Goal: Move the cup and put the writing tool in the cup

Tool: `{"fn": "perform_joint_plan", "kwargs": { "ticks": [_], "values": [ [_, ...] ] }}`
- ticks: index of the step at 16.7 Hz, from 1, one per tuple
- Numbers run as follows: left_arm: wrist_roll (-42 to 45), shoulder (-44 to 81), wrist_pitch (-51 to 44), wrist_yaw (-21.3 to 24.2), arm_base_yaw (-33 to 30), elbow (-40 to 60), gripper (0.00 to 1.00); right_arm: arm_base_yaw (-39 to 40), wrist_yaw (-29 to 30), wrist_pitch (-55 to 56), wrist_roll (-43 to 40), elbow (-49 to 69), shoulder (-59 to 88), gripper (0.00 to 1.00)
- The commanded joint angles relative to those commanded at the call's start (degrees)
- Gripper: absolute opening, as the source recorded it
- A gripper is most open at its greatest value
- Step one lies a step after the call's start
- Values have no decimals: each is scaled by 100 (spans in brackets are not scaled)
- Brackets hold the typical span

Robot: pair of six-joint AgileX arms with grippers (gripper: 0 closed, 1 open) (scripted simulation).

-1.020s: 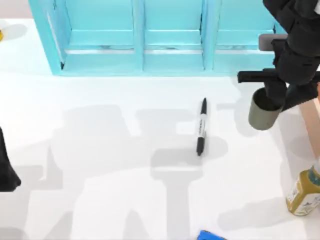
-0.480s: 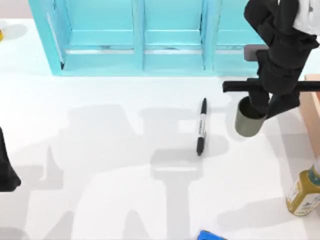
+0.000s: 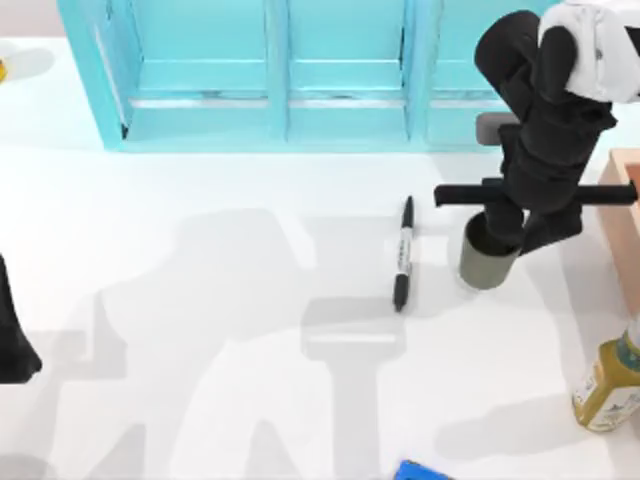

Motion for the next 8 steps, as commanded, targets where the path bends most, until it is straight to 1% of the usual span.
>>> {"fn": "perform_joint_plan", "kwargs": {
  "ticks": [8],
  "values": [
    [0,0,0,0,0,0,100,0,0,0,0,0,0,60]
  ]
}}
